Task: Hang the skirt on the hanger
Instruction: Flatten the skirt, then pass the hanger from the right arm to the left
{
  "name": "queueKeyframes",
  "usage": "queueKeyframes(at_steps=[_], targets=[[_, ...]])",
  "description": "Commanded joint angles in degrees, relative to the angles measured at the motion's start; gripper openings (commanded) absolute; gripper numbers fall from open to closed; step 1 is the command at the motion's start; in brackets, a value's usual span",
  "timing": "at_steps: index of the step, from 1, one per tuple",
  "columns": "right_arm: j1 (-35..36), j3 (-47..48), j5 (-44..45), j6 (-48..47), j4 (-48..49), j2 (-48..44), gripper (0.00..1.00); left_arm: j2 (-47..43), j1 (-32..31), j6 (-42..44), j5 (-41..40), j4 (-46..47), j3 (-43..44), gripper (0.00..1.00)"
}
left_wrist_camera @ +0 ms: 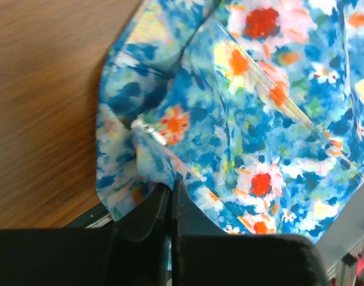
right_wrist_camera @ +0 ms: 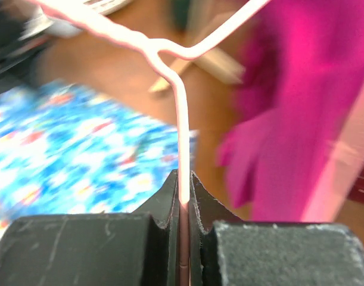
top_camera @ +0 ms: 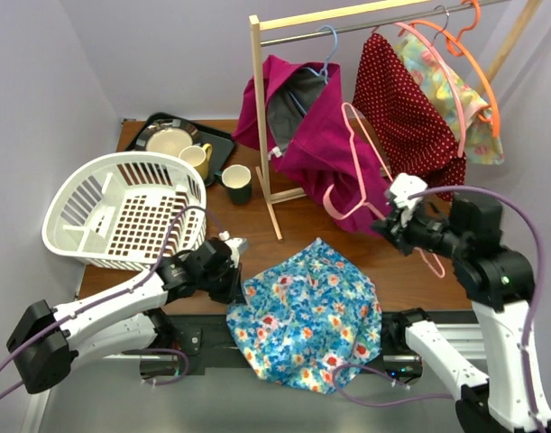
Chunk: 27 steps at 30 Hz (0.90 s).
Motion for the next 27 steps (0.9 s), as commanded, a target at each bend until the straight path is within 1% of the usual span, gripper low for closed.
queueKeyframes(at_steps=[1,2,3,4,5,6,8,9,13,14,16,17,18,19,21,22,23,25,27], targets=[[0.16,-4.19,-23.14,-7.40,-7.04,5.27,0.00,-3.60,-0.03,-7.18,-7.35,-1.13,-0.67,0.09],[0.25,-4.28,-25.68,-10.72,-8.19,7.19,0.00,-5.26,-0.03,-8.32,-8.41,-1.83,-1.28,0.10],[0.43,-4.46,-26.66,-12.23,-9.33,8.43,0.00,-6.15,-0.11,-8.85,-9.03,-2.01,-1.37,0.18],[0.69,-4.55,-27.02,-13.38,-11.17,9.49,0.00,-7.03,-0.12,-9.38,-10.17,-2.19,-1.46,0.23],[1.47,-4.37,-27.37,-16.44,-12.40,10.45,0.00,-8.69,-0.03,-9.82,-10.70,-2.36,-1.11,0.27],[1.92,-4.29,-27.81,-17.95,-13.81,12.12,0.00,-9.49,-0.03,-10.08,-10.97,-2.45,-0.76,0.32],[3.75,-4.72,-27.29,-19.19,-14.70,13.09,0.00,-11.25,-0.03,-10.70,-12.29,-3.76,0.55,0.39],[4.73,-4.99,-26.59,-19.37,-14.70,13.45,0.00,-11.78,-0.03,-10.88,-12.81,-4.55,1.17,0.44],[11.14,-6.56,-24.48,-17.97,-12.95,13.98,0.00,-16.08,-0.12,-11.14,-16.33,-10.61,6.26,0.47],[14.46,-6.92,-24.12,-16.92,-12.42,14.15,0.00,-19.05,-0.03,-9.84,-16.86,-12.63,8.88,0.48],[17.55,-8.06,-22.37,-15.95,-10.50,14.42,0.00,-22.14,-0.03,-8.86,-18.17,-14.22,11.36,0.54],[20.09,-8.50,-21.67,-14.37,-9.44,14.33,0.00,-24.77,-0.11,-7.03,-18.53,-15.19,13.46,0.56],[21.07,-8.94,-21.31,-14.18,-8.91,14.33,0.00,-25.75,-0.12,-6.66,-19.05,-15.63,14.35,0.60],[21.78,-8.94,-20.79,-14.18,-8.38,14.59,0.00,-26.63,-0.12,-6.22,-20.02,-16.33,15.14,0.62],[23.45,-8.59,-19.73,-13.92,-8.02,15.12,0.00,-27.78,-0.03,-5.08,-20.46,-17.48,16.64,0.63],[24.15,-8.68,-18.51,-13.66,-7.50,15.29,0.00,-27.87,-0.03,-4.64,-19.25,-17.22,16.82,0.64],[24.77,-8.77,-16.32,-13.92,-7.23,15.21,0.00,-28.39,-0.03,-4.20,-18.28,-14.96,16.30,0.64],[26.61,-9.56,-15.07,-14.62,-7.32,14.77,0.00,-28.57,-0.03,-4.29,-15.82,-12.22,15.42,0.64],[27.23,-9.12,-18.66,-18.30,-9.68,14.94,0.00,-27.96,-0.03,-2.10,-14.67,-8.61,15.41,0.65]])
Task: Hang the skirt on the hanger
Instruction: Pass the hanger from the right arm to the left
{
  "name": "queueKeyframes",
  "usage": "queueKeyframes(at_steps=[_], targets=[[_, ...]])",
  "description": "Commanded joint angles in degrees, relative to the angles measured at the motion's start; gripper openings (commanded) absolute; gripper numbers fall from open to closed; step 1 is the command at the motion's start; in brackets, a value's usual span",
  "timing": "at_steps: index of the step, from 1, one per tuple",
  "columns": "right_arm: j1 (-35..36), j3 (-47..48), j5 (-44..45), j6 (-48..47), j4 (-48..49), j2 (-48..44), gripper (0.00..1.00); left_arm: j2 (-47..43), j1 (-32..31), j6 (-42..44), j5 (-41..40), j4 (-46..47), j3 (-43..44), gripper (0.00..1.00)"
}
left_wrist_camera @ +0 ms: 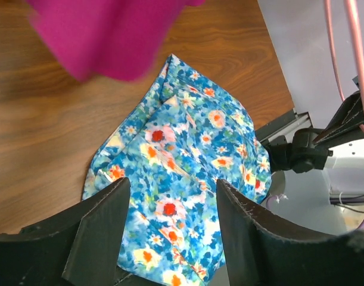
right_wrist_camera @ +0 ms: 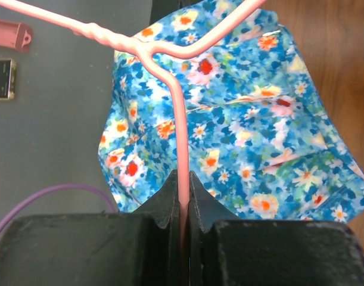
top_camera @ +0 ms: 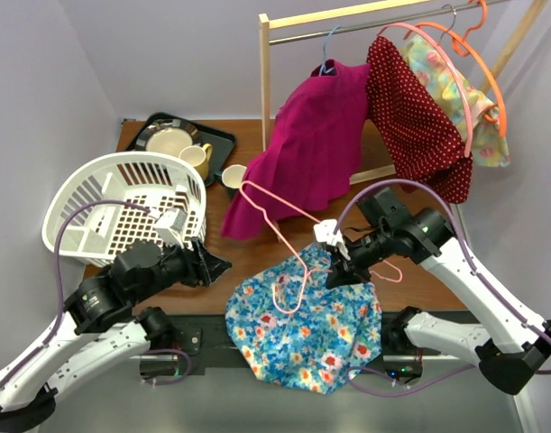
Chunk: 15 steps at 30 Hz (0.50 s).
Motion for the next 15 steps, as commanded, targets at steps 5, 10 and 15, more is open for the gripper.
queueKeyframes(at_steps=[5,10,15], targets=[[2.03,1.01,-5.47,-11.25,-9.81,0.94,0.00,2.48,-0.03,19.42,3.85,6.98,7.44,0.68],[3.44,0.04,-6.35,-14.00,-13.43,2.87,0.00,2.65,-0.12,38.49,16.22,12.52,12.02,0.75],[3.97,-0.13,-5.65,-13.65,-12.73,4.98,0.00,7.48,-0.03,55.04,21.77,9.02,14.40,0.76]])
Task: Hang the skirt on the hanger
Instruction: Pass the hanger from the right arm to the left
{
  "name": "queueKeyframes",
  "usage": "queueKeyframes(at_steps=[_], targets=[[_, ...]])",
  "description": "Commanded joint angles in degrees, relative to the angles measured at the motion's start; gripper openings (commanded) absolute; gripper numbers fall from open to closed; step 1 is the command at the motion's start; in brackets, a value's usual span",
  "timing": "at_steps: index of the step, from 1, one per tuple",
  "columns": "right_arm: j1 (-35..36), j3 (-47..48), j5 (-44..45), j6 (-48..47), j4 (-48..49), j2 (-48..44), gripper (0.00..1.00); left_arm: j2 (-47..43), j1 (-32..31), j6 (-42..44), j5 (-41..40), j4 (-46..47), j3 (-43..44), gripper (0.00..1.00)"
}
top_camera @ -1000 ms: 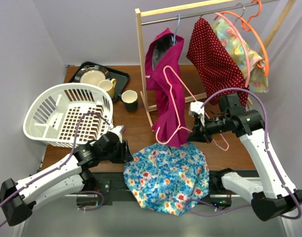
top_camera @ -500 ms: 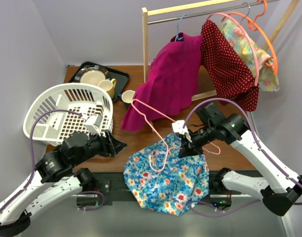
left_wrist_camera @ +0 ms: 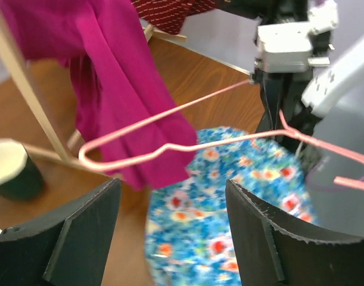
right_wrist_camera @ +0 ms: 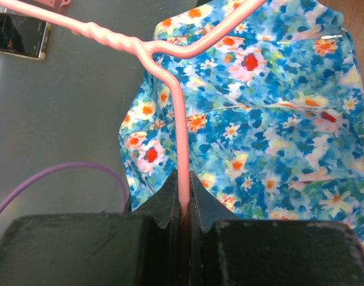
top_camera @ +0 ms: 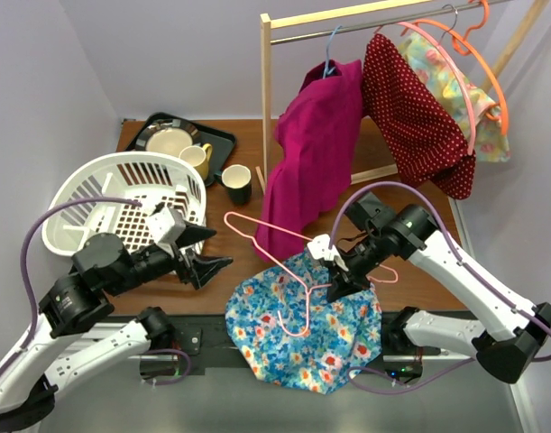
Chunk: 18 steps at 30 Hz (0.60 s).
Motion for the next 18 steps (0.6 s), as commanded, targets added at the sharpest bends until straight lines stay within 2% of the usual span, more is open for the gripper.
queueKeyframes(at_steps=[1,8,12,18], targets=[[0.78,0.02,-2.26,-2.35,-5.47,1.75,0.00,5.36,-0.11,25.15,8.86,-0.89,2.62,0.76],[1.83,-0.07,-3.05,-2.79,-5.73,3.16,0.00,9.23,-0.11,47.42,14.93,-2.21,2.44,0.79],[2.18,0.28,-3.40,-3.31,-6.52,3.69,0.00,13.18,-0.20,52.61,14.33,-3.35,2.97,0.77],[2.19,1.24,-5.24,-4.80,-8.36,4.65,0.00,15.39,-1.69,55.87,7.57,-1.69,-0.89,0.64]])
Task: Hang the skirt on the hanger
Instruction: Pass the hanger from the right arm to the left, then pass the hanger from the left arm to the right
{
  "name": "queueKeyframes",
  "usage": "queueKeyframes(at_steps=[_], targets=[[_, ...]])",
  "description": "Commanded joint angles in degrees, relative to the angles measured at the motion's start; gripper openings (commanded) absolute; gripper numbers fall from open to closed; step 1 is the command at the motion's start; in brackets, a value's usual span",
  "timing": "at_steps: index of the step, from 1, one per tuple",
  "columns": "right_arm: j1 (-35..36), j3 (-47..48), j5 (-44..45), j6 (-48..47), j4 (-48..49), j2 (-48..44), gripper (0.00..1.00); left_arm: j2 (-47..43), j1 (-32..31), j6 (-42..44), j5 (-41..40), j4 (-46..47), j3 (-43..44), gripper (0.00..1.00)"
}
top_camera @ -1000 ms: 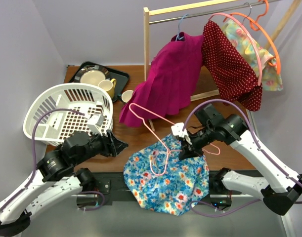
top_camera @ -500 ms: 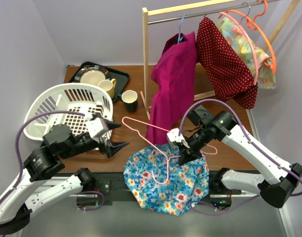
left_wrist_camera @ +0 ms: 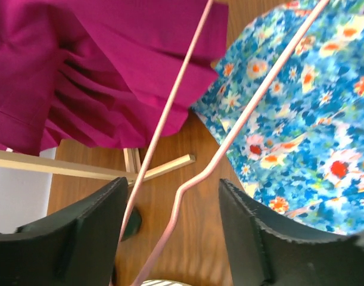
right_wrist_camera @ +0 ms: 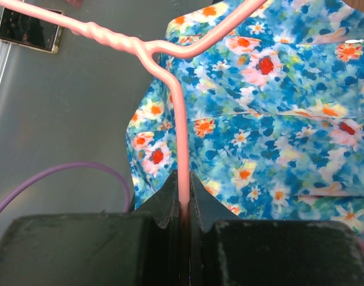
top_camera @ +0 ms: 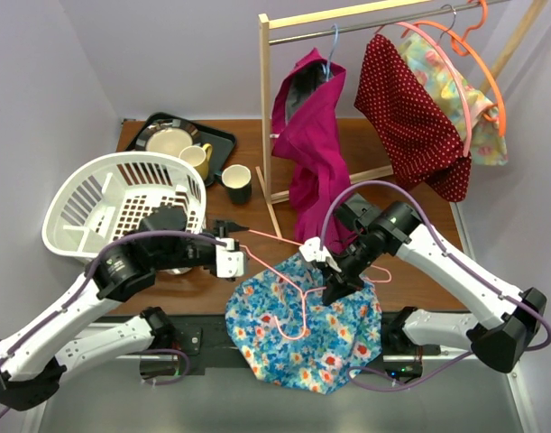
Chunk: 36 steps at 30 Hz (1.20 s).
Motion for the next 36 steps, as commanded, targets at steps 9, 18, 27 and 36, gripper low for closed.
queueKeyframes(at_steps=[9,18,27,36], targets=[[0.22,7.26,8.73,9.96,-1.38,-2.74,0.00,0.75,-3.57,-1.72,-5.75,0.21,-4.18,0.00],[-0.66,11.04,30.56,19.24,11.58,-8.82,0.19,4.07,-3.48,-27.45,12.27,-0.17,-4.11,0.00],[-0.66,9.38,22.15,20.38,13.34,-6.80,0.00,9.37,-3.48,-41.26,24.16,0.53,-2.94,0.00],[-1.28,0.06,17.12,25.56,16.68,-4.52,0.00,-6.00,-3.48,-48.57,-6.67,1.85,-3.05,0.66]])
